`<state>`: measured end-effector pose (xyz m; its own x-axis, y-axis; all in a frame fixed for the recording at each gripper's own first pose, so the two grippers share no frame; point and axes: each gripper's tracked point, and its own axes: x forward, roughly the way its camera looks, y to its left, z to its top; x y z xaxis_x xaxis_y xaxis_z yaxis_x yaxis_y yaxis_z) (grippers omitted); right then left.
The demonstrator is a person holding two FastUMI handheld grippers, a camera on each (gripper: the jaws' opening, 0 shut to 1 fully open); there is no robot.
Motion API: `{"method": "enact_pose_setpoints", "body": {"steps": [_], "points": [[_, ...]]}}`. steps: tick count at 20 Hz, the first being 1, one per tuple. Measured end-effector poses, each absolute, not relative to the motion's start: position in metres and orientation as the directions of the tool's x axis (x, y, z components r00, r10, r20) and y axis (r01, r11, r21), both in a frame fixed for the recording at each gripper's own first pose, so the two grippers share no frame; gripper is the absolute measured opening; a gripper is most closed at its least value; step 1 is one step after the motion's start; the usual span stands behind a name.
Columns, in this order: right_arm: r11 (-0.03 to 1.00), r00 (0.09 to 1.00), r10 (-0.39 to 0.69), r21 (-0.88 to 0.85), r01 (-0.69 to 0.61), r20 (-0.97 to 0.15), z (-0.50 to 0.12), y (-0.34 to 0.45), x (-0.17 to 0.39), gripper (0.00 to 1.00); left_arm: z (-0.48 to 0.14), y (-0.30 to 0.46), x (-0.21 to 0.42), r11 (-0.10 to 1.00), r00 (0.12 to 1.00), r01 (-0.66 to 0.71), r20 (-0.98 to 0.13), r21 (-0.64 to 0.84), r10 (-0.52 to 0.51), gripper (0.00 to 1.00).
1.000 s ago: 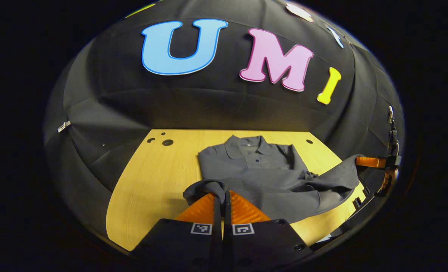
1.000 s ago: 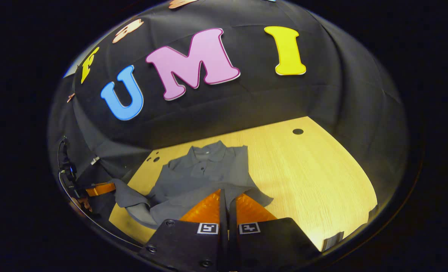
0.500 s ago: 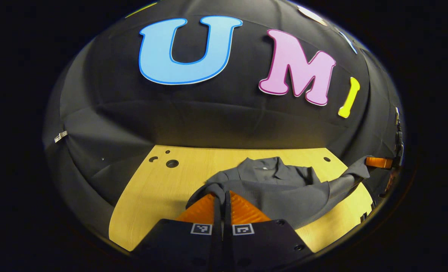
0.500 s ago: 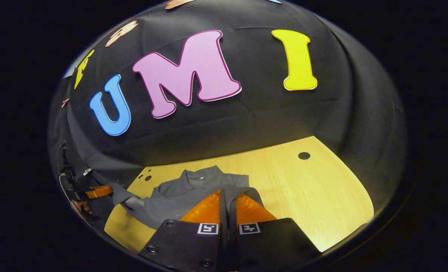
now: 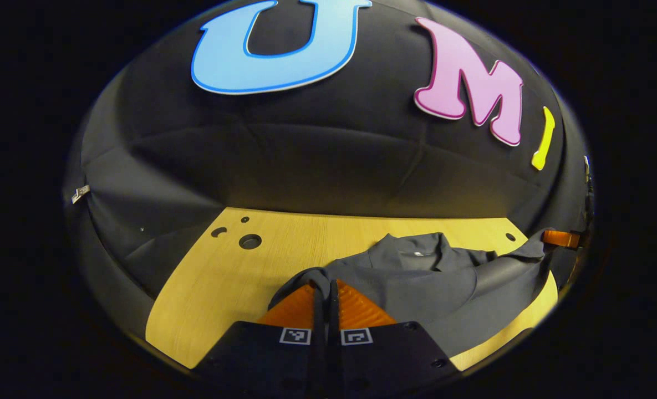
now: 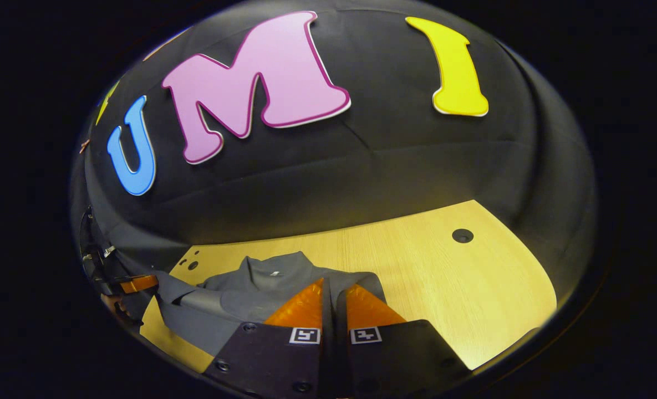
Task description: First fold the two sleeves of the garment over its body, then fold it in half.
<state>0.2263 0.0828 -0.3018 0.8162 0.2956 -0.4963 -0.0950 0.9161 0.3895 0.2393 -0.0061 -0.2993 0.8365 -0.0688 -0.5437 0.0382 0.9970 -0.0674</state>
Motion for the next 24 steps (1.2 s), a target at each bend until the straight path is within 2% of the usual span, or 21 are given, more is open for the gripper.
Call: {"method": "enact_pose_setpoints", "body": {"steps": [5, 9, 11, 12, 13, 16, 18, 21, 22, 24], "points": [[0.926, 0.814, 0.277, 0.369, -0.083, -0.511, -0.348, 0.091, 0.254, 0.05, -0.335, -0.013, 0.276, 0.999, 0.841, 0.036, -0.539, -0.026, -0.045, 0.05], [0.935, 0.800, 0.259, 0.349, -0.067, -0.541, -0.390, 0.094, 0.270, 0.05, -0.349, -0.022, 0.307, 0.995, 0.855, 0.079, -0.517, 0.062, -0.035, 0.05], [0.938, 0.787, 0.241, 0.344, -0.039, -0.568, -0.410, 0.093, 0.275, 0.05, -0.364, -0.026, 0.315, 0.991, 0.844, 0.095, -0.536, 0.099, -0.027, 0.05], [0.935, 0.780, 0.232, 0.353, -0.016, -0.581, -0.417, 0.092, 0.278, 0.05, -0.373, -0.026, 0.316, 0.989, 0.835, 0.099, -0.550, 0.114, -0.020, 0.09], [0.935, 0.777, 0.226, 0.355, -0.003, -0.588, -0.421, 0.093, 0.279, 0.05, -0.380, -0.027, 0.319, 0.987, 0.829, 0.098, -0.559, 0.126, -0.011, 0.05], [0.938, 0.755, 0.215, 0.345, 0.016, -0.620, -0.440, 0.096, 0.281, 0.05, -0.400, -0.026, 0.322, 0.985, 0.813, 0.084, -0.582, 0.148, 0.018, 0.06], [0.937, 0.740, 0.209, 0.347, 0.036, -0.640, -0.448, 0.097, 0.280, 0.06, -0.407, -0.022, 0.321, 0.982, 0.803, 0.072, -0.595, 0.175, 0.047, 0.09], [0.939, 0.729, 0.191, 0.338, 0.058, -0.657, -0.449, 0.091, 0.278, 0.15, -0.406, -0.026, 0.320, 0.982, 0.807, 0.072, -0.588, 0.172, 0.044, 0.22], [0.939, 0.725, 0.188, 0.337, 0.064, -0.663, -0.449, 0.089, 0.276, 0.21, -0.404, -0.026, 0.320, 0.985, 0.808, 0.065, -0.587, 0.161, 0.042, 0.34], [0.942, 0.733, 0.186, 0.331, 0.057, -0.654, -0.440, 0.086, 0.276, 0.56, -0.402, -0.033, 0.314, 0.992, 0.803, 0.070, -0.597, 0.105, 0.006, 0.59]]}}
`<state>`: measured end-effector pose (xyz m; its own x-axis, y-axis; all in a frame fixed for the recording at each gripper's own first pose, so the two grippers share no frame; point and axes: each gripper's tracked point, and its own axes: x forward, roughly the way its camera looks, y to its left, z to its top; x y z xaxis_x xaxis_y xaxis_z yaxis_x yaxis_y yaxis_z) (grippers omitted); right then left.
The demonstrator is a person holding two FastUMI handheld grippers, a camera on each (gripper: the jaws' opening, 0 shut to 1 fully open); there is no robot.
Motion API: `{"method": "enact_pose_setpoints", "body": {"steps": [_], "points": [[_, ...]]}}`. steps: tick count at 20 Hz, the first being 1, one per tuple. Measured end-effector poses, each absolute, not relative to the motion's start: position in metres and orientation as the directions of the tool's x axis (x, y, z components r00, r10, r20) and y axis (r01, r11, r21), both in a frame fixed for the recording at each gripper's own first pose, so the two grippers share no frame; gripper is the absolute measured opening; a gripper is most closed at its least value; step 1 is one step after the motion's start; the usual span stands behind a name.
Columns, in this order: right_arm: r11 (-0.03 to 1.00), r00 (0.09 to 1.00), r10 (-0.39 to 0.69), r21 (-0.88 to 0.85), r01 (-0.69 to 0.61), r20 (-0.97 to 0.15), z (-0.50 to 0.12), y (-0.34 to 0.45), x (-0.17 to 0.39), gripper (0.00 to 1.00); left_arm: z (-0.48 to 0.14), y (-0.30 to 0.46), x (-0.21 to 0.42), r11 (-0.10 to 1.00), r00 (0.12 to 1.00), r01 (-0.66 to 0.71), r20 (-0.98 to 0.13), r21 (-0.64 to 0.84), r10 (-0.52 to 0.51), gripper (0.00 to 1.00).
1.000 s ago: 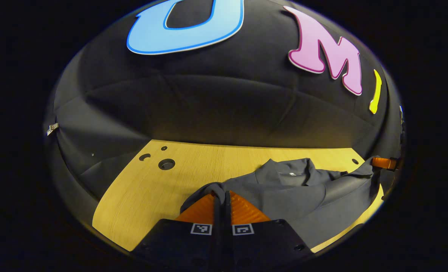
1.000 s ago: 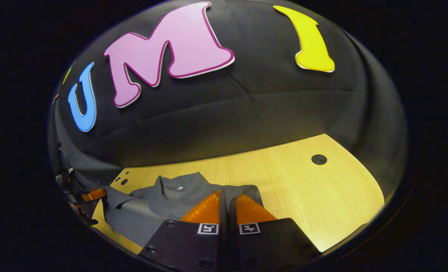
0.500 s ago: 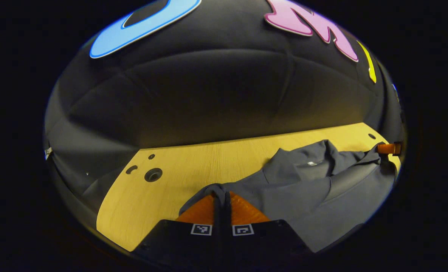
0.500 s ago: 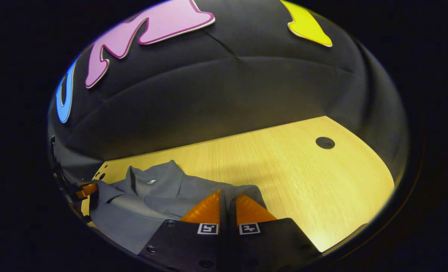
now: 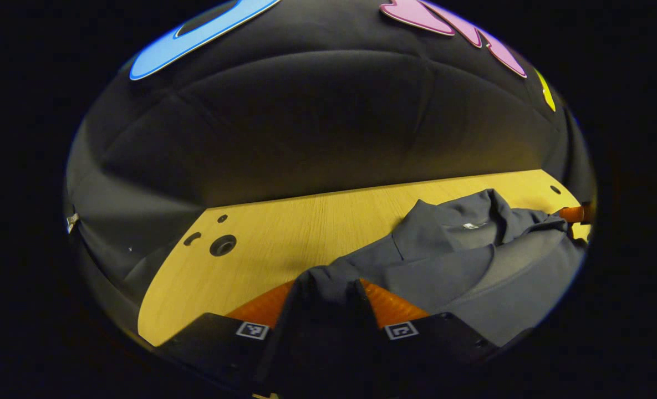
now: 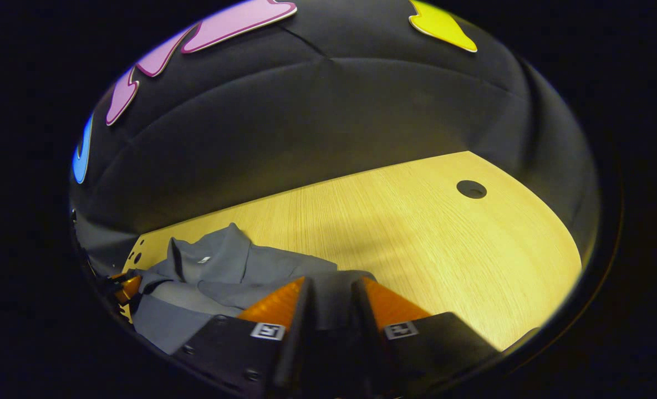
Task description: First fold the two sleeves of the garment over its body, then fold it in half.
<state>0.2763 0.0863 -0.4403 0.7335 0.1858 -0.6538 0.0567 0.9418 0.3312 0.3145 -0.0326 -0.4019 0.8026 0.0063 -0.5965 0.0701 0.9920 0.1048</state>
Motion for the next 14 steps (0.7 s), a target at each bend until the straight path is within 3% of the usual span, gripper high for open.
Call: {"method": "enact_pose_setpoints", "body": {"steps": [2, 4, 5, 6, 14], "points": [[0.944, 0.739, 0.195, 0.328, 0.037, -0.644, -0.430, 0.085, 0.272, 0.92, -0.396, -0.037, 0.310, 0.996, 0.802, 0.070, -0.597, 0.059, -0.021, 0.73], [0.945, 0.739, 0.203, 0.326, 0.024, -0.643, -0.420, 0.084, 0.265, 0.92, -0.391, -0.041, 0.306, 0.997, 0.806, 0.070, -0.591, 0.027, -0.041, 0.94], [0.946, 0.742, 0.201, 0.323, 0.022, -0.640, -0.414, 0.082, 0.262, 0.80, -0.384, -0.042, 0.301, 0.997, 0.810, 0.069, -0.585, 0.022, -0.043, 0.96], [0.945, 0.749, 0.200, 0.325, 0.021, -0.631, -0.404, 0.081, 0.258, 0.93, -0.374, -0.043, 0.297, 0.997, 0.817, 0.073, -0.575, 0.019, -0.049, 0.97], [0.944, 0.795, 0.208, 0.331, -0.010, -0.570, -0.321, 0.066, 0.202, 0.94, -0.285, -0.043, 0.238, 0.997, 0.873, 0.082, -0.482, -0.002, -0.073, 0.97]]}}
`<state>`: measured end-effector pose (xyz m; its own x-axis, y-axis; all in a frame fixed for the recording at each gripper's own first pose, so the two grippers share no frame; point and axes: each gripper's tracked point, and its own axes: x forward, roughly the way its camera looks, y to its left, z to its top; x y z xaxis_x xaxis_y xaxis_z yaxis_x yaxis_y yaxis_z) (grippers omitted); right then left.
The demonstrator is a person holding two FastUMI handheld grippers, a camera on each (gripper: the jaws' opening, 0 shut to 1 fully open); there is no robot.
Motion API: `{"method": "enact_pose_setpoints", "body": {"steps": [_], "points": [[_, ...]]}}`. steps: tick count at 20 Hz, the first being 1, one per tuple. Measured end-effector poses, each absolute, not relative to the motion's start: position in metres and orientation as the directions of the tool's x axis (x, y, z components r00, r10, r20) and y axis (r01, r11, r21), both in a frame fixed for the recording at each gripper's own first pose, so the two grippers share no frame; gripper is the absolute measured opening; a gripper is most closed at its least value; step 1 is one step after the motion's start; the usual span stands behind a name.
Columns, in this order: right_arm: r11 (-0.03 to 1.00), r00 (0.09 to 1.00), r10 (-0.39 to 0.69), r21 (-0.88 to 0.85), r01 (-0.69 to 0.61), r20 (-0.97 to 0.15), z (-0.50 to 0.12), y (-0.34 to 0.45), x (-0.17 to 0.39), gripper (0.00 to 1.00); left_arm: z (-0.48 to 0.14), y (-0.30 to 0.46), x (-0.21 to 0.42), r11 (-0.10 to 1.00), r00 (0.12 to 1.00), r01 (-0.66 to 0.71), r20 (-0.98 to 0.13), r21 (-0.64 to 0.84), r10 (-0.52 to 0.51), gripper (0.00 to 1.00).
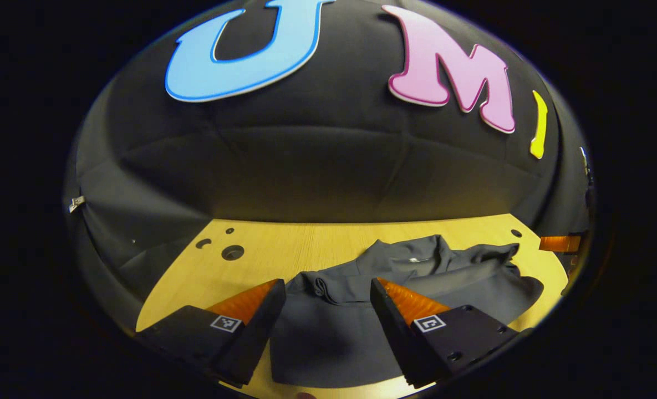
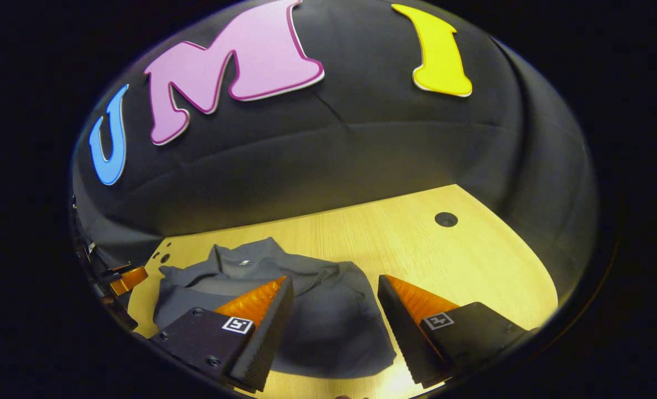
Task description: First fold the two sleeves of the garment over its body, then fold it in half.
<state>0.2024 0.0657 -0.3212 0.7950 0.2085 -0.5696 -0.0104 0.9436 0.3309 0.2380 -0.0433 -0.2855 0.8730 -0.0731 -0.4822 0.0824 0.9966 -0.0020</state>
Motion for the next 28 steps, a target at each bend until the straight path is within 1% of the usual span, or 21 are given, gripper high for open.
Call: {"method": "enact_pose_setpoints", "body": {"steps": [5, 12, 16, 19, 22, 28], "points": [[0.937, 0.804, 0.228, 0.350, -0.027, -0.550, -0.280, 0.057, 0.149, 0.95, -0.244, -0.042, 0.177, 0.993, 0.886, 0.116, -0.453, 0.001, -0.103, 0.96], [0.942, 0.782, 0.265, 0.324, -0.086, -0.564, -0.263, 0.055, 0.081, 0.95, -0.210, -0.037, 0.104, 0.991, 0.892, 0.130, -0.436, -0.009, -0.121, 0.97], [0.936, 0.777, 0.292, 0.334, -0.112, -0.557, -0.252, 0.063, 0.053, 0.95, -0.207, -0.034, 0.070, 0.990, 0.888, 0.139, -0.442, -0.007, -0.127, 0.96], [0.934, 0.769, 0.309, 0.329, -0.137, -0.559, -0.250, 0.070, 0.032, 0.95, -0.212, -0.033, 0.050, 0.992, 0.880, 0.123, -0.458, -0.029, -0.122, 0.97], [0.935, 0.758, 0.323, 0.317, -0.160, -0.567, -0.253, 0.073, 0.017, 0.94, -0.221, -0.030, 0.035, 0.993, 0.871, 0.120, -0.478, -0.017, -0.113, 0.97], [0.935, 0.740, 0.307, 0.333, -0.119, -0.598, -0.266, 0.069, -0.004, 0.95, -0.242, -0.031, 0.010, 0.991, 0.846, 0.132, -0.521, -0.003, -0.114, 0.97]]}}
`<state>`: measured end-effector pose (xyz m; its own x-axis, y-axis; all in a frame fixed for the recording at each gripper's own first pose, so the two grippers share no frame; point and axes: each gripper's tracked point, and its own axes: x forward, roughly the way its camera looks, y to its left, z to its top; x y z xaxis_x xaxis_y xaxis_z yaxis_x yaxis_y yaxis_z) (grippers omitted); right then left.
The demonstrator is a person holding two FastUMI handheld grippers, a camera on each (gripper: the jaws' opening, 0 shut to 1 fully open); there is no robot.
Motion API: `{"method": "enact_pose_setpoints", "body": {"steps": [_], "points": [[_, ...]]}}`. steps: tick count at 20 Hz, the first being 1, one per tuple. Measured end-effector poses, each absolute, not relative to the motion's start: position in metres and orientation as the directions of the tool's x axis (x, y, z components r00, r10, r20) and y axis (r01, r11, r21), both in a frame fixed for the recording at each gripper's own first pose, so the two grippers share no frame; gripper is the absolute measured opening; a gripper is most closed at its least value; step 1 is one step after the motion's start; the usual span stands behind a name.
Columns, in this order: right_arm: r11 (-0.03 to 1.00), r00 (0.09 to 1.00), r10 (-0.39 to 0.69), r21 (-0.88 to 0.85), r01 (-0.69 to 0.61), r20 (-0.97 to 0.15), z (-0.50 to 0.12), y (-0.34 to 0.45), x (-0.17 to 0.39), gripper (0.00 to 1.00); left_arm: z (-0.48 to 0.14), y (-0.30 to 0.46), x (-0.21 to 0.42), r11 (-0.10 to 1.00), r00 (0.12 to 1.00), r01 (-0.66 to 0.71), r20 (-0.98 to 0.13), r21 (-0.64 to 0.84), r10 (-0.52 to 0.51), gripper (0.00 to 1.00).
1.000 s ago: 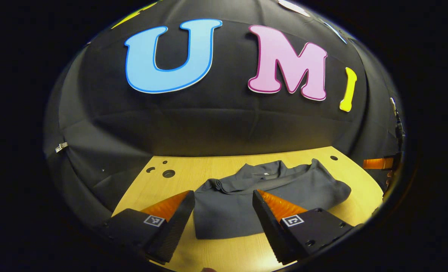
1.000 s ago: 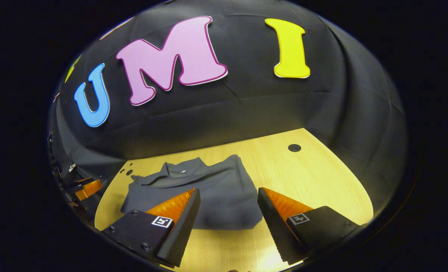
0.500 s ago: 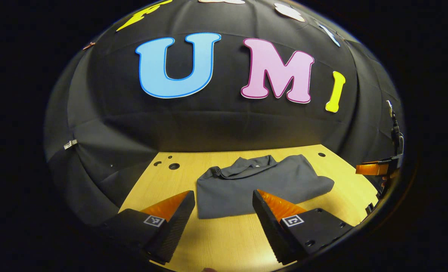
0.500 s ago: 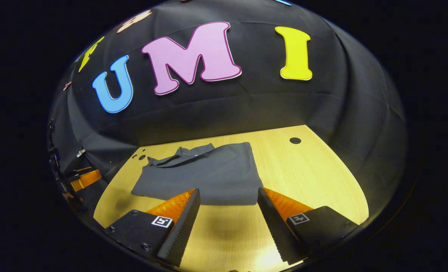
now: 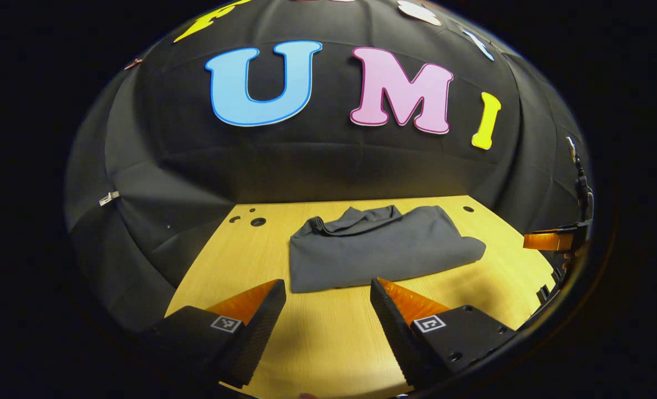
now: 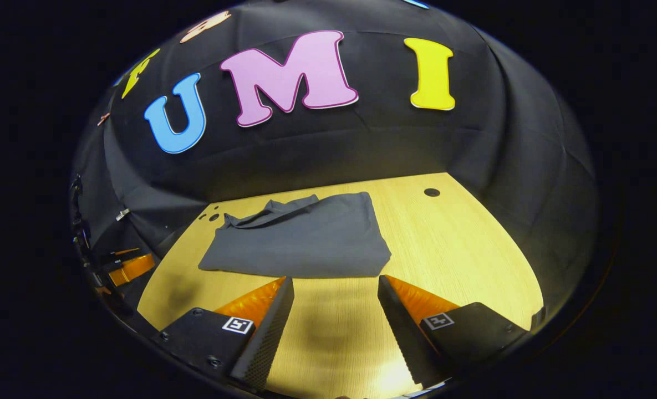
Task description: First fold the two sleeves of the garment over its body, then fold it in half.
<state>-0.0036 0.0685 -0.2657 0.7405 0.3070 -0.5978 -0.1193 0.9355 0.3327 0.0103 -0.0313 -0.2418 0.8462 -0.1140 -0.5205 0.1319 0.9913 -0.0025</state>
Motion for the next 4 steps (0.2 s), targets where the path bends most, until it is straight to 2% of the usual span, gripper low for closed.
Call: {"method": "enact_pose_setpoints", "body": {"steps": [4], "points": [[0.937, 0.729, 0.303, 0.332, -0.110, -0.614, -0.2716, 0.0644, -0.0062, 0.95, -0.2476, -0.0329, 0.0080, 0.992, 0.838, 0.125, -0.535, -0.011, -0.112, 0.97]]}}
